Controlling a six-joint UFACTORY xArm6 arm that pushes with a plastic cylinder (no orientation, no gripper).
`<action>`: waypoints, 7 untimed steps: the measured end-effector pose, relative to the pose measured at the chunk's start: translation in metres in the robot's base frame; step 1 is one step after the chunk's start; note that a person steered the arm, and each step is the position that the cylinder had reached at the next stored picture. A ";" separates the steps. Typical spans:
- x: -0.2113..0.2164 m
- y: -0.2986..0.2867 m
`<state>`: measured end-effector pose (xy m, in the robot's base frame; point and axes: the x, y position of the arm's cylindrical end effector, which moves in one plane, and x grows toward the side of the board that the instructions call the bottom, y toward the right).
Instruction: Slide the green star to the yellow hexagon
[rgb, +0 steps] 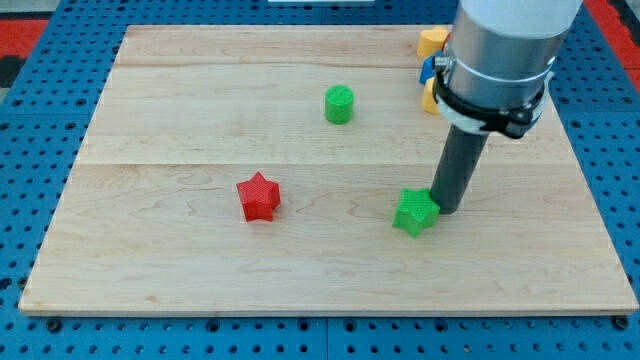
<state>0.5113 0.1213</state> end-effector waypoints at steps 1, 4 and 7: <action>0.057 -0.008; -0.034 -0.055; -0.072 -0.010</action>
<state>0.4393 0.1110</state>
